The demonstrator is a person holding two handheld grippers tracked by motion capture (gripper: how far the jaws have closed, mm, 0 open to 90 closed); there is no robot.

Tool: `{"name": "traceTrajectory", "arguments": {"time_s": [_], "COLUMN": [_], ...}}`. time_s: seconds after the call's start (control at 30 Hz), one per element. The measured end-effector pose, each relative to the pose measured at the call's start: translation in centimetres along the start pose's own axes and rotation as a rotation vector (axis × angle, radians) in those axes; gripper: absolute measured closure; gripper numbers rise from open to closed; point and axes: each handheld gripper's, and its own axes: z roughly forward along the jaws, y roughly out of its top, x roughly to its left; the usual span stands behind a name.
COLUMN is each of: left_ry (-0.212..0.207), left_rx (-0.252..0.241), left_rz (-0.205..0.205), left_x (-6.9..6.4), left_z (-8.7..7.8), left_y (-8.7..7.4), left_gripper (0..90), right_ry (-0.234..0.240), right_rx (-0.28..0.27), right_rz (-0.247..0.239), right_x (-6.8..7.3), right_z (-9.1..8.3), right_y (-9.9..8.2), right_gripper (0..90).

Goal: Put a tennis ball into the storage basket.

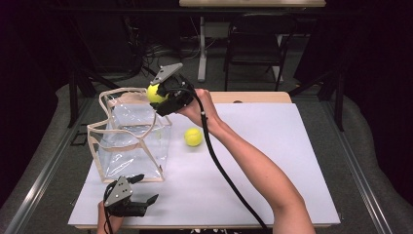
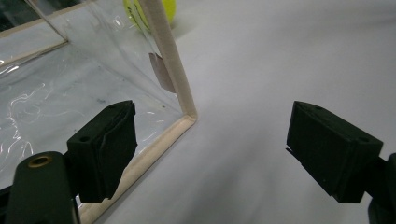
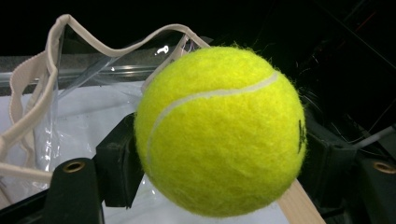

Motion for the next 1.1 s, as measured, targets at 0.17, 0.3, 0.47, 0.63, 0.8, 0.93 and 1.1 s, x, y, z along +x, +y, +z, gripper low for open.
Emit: {"name": "traceTrajectory", "arguments": {"time_s": [0.17, 0.3, 0.47, 0.63, 0.8, 0.93, 1.1], "left_ry": [-0.001, -0.001, 0.001, 0.0, 0.002, -0.001, 0.001], "left_rx": [0.0, 0.0, 0.0, 0.0, -0.001, 0.001, -0.002], "left_rz": [-0.002, -0.005, -0.006, -0.005, -0.007, -0.004, -0.008], "left_x": [0.0, 0.0, 0.0, 0.0, 0.0, 0.0, 0.0], "left_z": [0.1, 0.1, 0.1, 0.1, 0.1, 0.1, 0.0], "left_y": [0.0, 0.0, 0.0, 0.0, 0.0, 0.0, 0.0], "left_gripper": [15.9, 15.9, 15.9, 15.9, 15.9, 15.9, 15.9], "right_ry": [-0.002, 0.001, 0.008, 0.016, 0.025, 0.034, 0.043], "right_rx": [-0.005, -0.006, -0.009, -0.007, -0.006, -0.006, -0.002], "right_rz": [-0.001, -0.008, -0.011, -0.009, -0.015, -0.007, -0.001], "right_x": [0.1, 0.3, 0.7, 1.1, 1.6, 1.8, 2.0], "right_z": [0.1, 0.3, 0.8, 1.4, 2.1, 2.5, 3.0], "right_y": [0.4, 0.7, 1.1, 1.4, 1.6, 1.7, 1.7], "right_gripper": [26.6, 26.6, 26.6, 26.6, 26.6, 26.6, 26.6]}}
